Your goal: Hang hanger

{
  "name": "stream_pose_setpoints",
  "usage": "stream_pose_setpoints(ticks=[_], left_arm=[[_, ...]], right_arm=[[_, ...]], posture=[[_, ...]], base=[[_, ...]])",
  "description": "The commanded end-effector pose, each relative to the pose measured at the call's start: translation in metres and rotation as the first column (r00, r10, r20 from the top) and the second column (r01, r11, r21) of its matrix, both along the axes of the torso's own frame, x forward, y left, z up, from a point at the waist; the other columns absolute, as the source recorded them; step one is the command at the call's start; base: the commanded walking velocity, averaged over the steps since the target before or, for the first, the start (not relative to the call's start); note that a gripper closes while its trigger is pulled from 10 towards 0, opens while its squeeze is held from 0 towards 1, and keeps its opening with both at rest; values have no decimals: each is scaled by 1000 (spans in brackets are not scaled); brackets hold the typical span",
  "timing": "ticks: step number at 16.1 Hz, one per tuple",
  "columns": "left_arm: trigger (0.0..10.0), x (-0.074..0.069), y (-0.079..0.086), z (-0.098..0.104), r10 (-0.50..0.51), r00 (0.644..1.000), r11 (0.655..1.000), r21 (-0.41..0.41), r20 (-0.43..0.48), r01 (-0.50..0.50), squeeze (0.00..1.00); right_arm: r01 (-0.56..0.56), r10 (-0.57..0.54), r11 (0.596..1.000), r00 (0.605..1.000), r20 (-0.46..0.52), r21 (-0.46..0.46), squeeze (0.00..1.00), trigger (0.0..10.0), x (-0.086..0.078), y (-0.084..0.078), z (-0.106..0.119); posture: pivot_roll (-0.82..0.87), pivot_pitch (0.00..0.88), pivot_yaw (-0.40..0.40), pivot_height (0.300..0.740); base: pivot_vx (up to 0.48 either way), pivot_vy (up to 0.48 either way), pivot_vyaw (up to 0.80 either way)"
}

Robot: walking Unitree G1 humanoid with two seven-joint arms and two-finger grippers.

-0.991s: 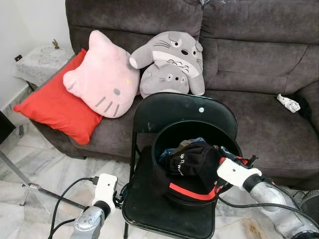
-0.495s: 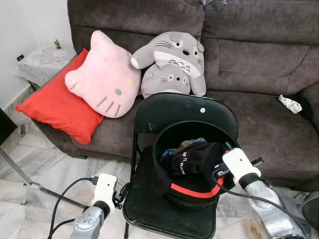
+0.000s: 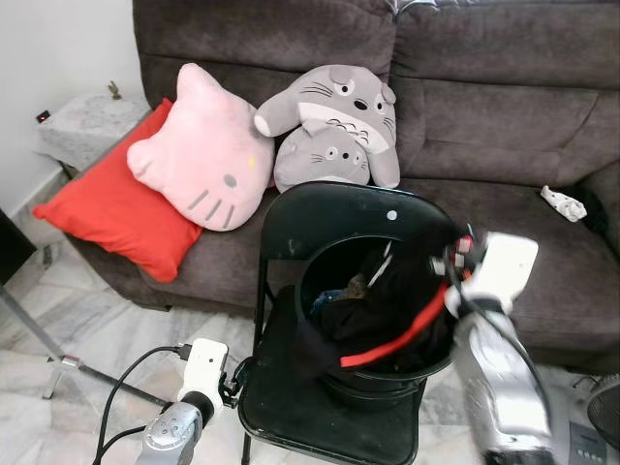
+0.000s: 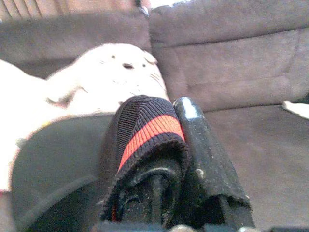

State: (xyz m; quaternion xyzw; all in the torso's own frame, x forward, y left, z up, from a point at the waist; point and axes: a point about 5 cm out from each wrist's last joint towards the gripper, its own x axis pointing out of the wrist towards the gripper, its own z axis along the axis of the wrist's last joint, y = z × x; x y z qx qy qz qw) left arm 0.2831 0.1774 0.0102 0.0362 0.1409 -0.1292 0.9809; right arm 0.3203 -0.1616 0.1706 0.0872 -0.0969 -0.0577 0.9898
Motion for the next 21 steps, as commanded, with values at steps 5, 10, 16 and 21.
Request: stream_pose_setpoints(ticks=[5,10,16,21], left_arm=[[10000,-2,1,-4,10,1000,1000,10,-16,-10,0],[10000,-2,0,-5,10,1000,1000,10,-18,-10,0],[10000,-2,0,-5,10,1000,1000,11,-18,-10,0],[10000,-42,37,-42,151,958,988,67,-245,-138,0]], right_arm=[[-27,27,999,1000,7,34,0,0,-14,26,22],[63,-58,998,985,-163,31,0,8863,-22,11,-1],[68,-62,997,980,-187,27,0,8863,-24,11,1],[176,-177,984,975,-137,-19,0,10000,-47,-15,-17]], posture=[[-51,41,3,740],[-51,36,-4,740],[-51,36,-4,740],[-58,114,11,740]], base=[[0,0,0],[0,0,0],[0,0,0],[0,0,0]])
